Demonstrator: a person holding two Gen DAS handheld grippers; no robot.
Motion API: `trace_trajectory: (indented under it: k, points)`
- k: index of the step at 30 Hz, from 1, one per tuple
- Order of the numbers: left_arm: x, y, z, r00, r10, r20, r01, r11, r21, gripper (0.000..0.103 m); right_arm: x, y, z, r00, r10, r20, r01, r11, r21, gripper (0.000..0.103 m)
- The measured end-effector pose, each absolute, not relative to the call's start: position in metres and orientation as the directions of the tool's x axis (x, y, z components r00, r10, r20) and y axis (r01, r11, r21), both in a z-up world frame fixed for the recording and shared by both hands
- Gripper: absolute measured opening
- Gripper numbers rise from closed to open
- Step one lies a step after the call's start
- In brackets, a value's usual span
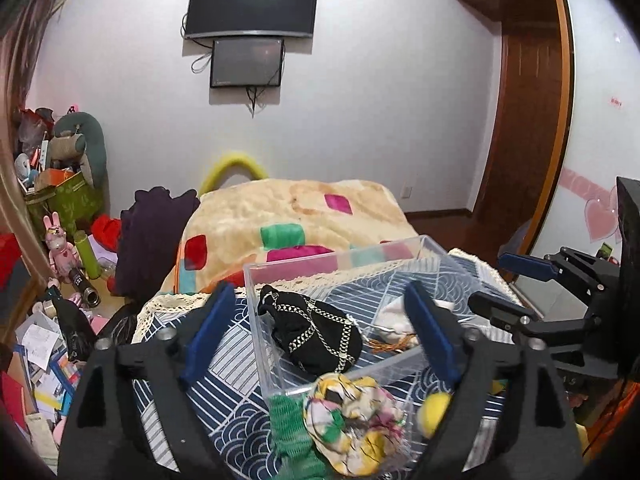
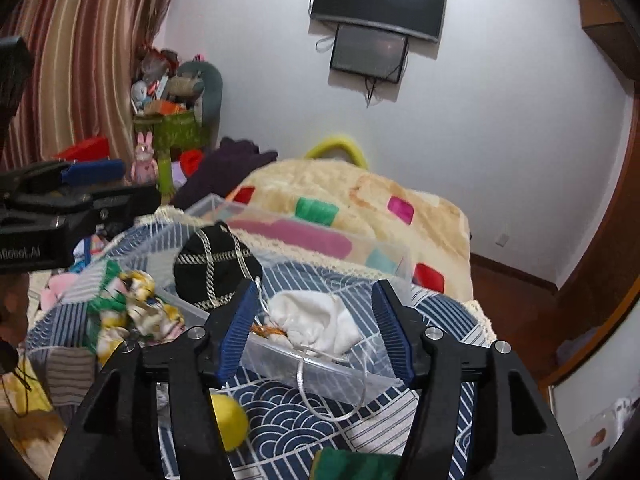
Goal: Organize soft objects
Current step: 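Open both tools to drop the bag and cloth into the box, then grasp the green-yellow sponge with the right tool while the left tool grasps the floral cloth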
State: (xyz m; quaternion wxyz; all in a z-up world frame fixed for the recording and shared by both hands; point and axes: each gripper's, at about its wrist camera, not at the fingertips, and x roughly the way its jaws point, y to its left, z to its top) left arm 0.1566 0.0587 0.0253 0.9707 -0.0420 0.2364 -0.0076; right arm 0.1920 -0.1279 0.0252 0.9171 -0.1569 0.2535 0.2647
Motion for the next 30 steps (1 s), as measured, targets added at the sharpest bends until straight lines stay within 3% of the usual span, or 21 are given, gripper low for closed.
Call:
trace_trajectory:
  k: [7, 10, 26, 28, 30]
  points:
    - [0.126, 0.056, 0.024, 0.909, -0.021, -0.416, -0.017, 0.996, -0.088, 0.1, 0.171, -0.143, 0.035, 0.757, 0.434, -0.488, -0.551, 0.825, -0.121, 0.068]
    - [0.12, 0.055, 0.015, 0.904, -0.018, -0.428, -0.025, 0.995, -0.096, 0.1, 0.167, -0.151, 0.033, 0.761, 0.437, -0.48, -0.543, 0.834, -0.102, 0.069]
    - [0.104, 0.035, -0.048, 0.849, -0.092, -0.52, -0.015, 0.98, -0.197, 0.1, 0.158, -0.187, -0.026, 0.726, 0.385, -0.57, -0.48, 0.877, -0.02, 0.069]
    - [0.101, 0.034, -0.05, 0.854, -0.09, -0.513, -0.021, 0.978, -0.206, 0.099, 0.157, -0.189, -0.033, 0.722, 0.379, -0.579, -0.474, 0.88, -0.015, 0.069]
    - [0.099, 0.033, -0.051, 0.854, -0.095, -0.512, -0.019, 0.977, -0.212, 0.089, 0.157, -0.191, -0.037, 0.714, 0.38, -0.588, -0.472, 0.881, -0.005, 0.069]
